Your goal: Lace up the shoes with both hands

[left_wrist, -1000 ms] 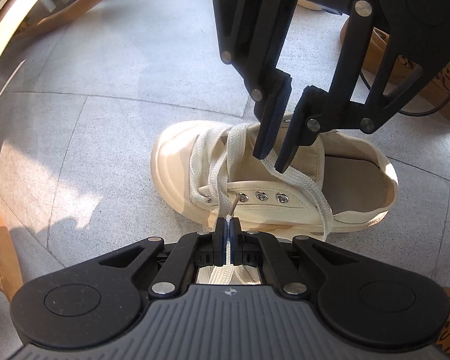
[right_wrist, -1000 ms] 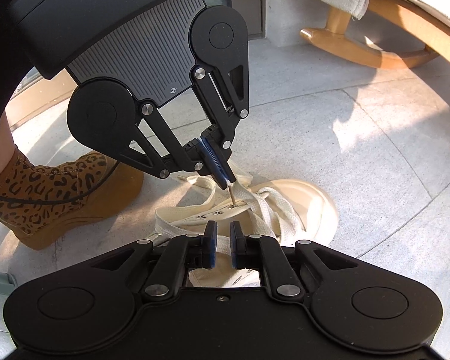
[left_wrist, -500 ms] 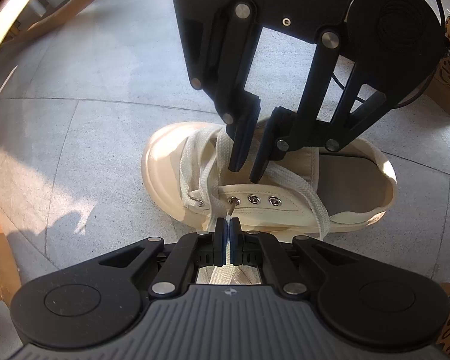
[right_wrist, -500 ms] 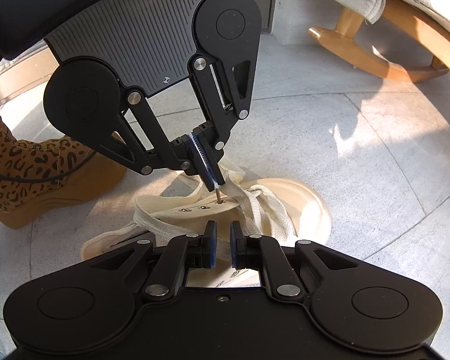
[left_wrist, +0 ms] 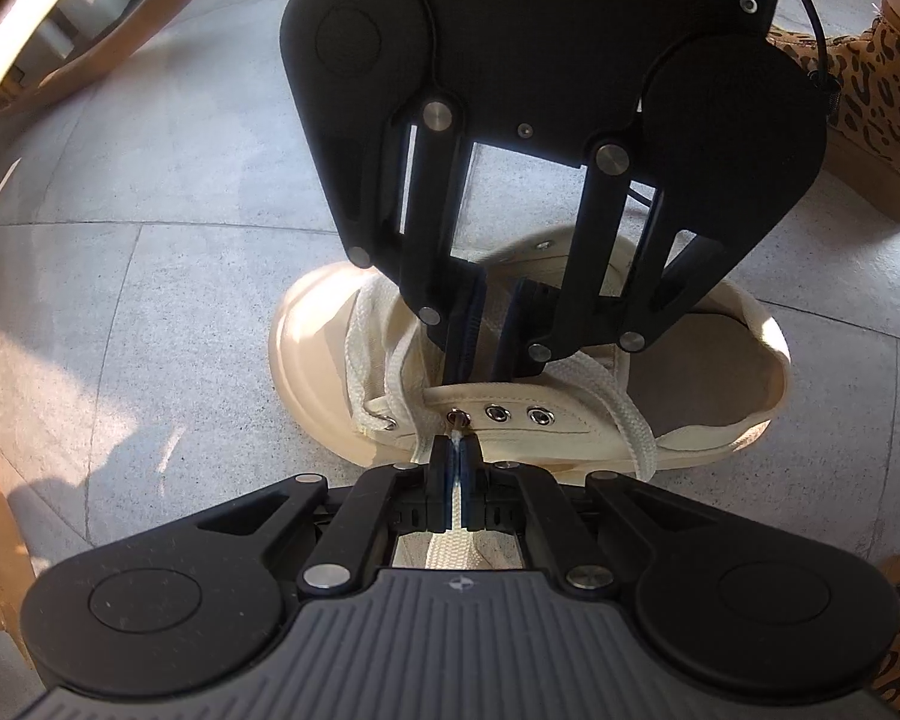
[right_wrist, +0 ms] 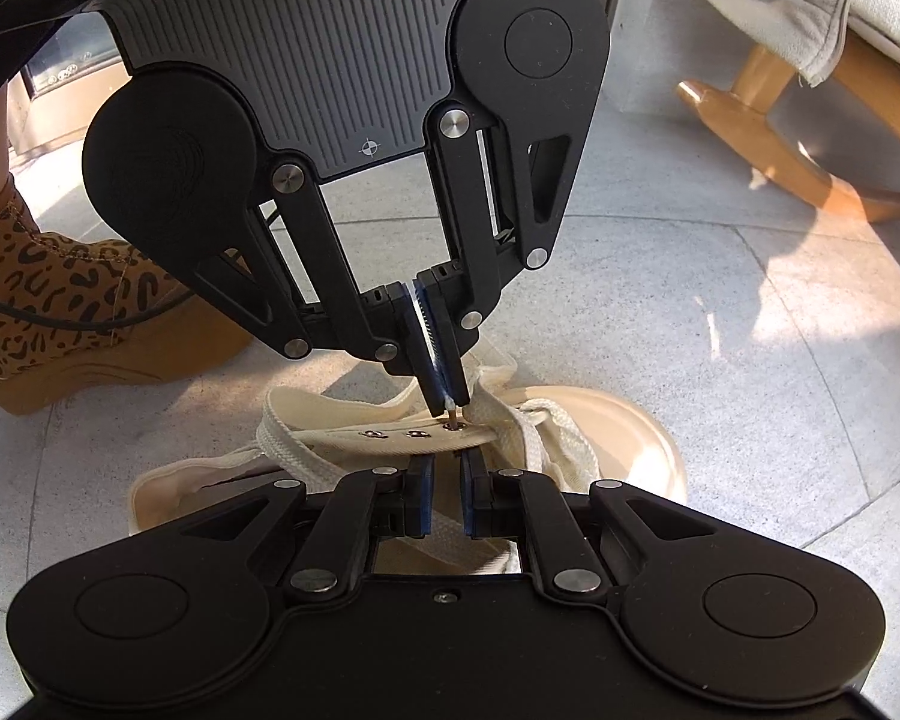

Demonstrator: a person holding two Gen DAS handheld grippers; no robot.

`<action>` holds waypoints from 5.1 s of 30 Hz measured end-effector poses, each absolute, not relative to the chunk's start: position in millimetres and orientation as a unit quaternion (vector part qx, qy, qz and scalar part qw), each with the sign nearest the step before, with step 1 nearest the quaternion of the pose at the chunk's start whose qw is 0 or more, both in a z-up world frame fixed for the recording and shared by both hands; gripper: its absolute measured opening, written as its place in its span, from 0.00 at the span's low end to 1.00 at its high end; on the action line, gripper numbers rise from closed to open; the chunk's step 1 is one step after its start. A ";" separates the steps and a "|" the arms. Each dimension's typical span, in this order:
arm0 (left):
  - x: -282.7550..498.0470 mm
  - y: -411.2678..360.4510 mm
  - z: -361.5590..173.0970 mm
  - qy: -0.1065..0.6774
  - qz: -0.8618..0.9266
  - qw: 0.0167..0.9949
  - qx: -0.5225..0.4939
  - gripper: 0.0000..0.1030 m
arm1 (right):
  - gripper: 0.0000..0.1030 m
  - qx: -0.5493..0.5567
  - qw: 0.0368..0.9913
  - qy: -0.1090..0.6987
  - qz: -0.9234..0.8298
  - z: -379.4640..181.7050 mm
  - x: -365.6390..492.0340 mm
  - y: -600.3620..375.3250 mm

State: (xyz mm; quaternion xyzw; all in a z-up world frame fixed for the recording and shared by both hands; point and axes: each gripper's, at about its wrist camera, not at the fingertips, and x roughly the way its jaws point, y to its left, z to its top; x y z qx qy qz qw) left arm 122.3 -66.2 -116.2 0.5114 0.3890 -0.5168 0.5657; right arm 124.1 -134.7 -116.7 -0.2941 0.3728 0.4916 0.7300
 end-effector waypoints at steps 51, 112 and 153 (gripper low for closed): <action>106.4 -47.7 -91.1 0.420 -0.539 0.598 0.420 0.29 | 0.06 -0.201 0.759 0.476 0.397 -13.7 142.1 -206.5; 135.5 -23.6 -85.6 0.436 -0.498 0.660 0.355 0.32 | 0.17 -0.393 0.637 0.461 0.477 -115.4 137.8 -171.0; 137.5 -21.6 -95.3 0.440 -0.492 0.647 0.384 0.33 | 0.00 -0.359 0.779 0.427 0.287 64.4 136.6 -244.4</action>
